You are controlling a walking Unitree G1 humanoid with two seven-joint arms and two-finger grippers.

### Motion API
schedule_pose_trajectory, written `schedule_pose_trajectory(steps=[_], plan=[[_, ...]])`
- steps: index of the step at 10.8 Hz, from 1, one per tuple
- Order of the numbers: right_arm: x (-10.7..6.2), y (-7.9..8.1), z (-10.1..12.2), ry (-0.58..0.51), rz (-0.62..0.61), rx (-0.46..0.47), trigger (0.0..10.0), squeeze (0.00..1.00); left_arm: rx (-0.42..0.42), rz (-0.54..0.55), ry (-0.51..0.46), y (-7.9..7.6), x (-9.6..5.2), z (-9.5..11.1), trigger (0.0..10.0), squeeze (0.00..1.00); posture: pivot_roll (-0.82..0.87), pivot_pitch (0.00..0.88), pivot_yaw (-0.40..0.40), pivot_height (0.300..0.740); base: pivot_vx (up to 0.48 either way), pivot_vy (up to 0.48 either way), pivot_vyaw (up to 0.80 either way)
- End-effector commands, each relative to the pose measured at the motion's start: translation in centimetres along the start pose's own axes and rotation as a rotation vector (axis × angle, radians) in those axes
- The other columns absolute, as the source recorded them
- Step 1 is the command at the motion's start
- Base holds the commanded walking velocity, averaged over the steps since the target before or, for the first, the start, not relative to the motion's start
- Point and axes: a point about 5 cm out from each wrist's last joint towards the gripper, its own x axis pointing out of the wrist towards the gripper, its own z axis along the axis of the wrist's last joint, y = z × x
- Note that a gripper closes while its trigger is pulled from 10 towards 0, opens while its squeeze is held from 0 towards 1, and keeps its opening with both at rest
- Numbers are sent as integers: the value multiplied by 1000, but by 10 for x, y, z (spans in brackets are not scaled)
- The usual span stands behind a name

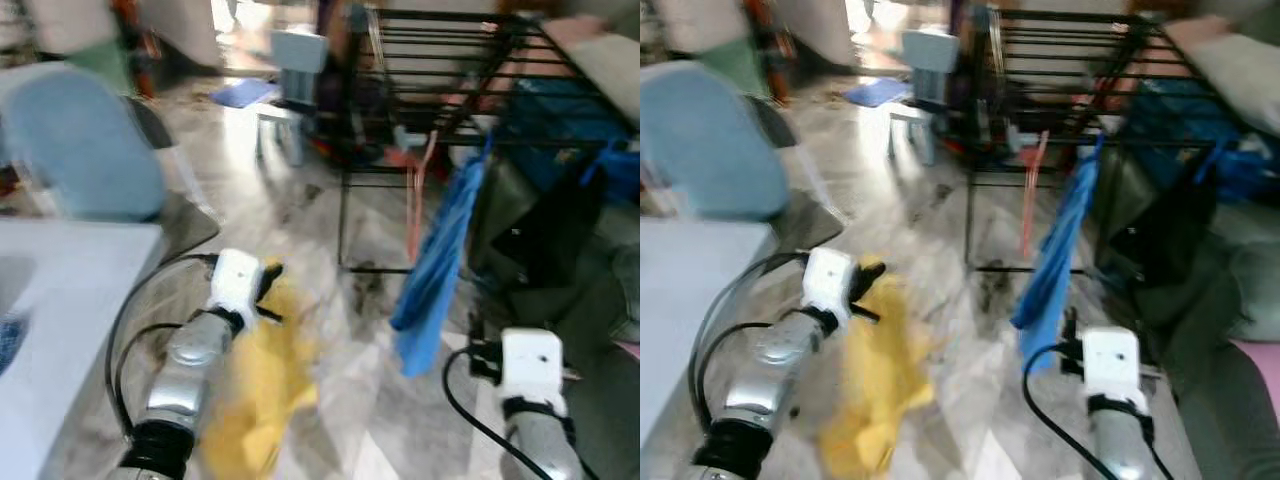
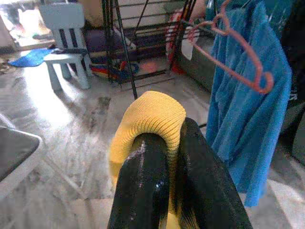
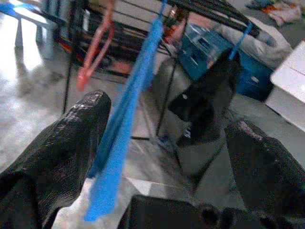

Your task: Hang hanger

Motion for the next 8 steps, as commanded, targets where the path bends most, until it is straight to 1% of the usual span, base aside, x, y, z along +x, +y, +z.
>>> schedule_pose_trajectory(steps=[1,2,3,6,7,8], plan=[[0,-7,-2,29,-8,-1,10000,0,29,-46,-66,-11,10,16,10000,0,13,0,-35,740,439,0,0],[1,-6,1,13,-4,-7,10000,0,29,-58,-67,-13,11,17,10000,0,11,0,-36,740,480,0,0],[0,-6,1,12,-10,21,10000,0,29,-57,-65,-15,12,16,10000,0,11,0,-37,740,480,0,0],[-2,-3,3,12,14,48,10000,0,26,-67,-59,-19,11,13,10000,0,6,0,-39,740,480,0,0],[-2,-3,3,11,12,47,10000,0,25,-70,-59,-20,11,13,10000,0,5,0,-40,740,480,0,0],[-1,-3,4,7,0,24,10000,0,37,-76,-59,-22,12,13,10000,0,3,0,-41,740,480,0,0]])
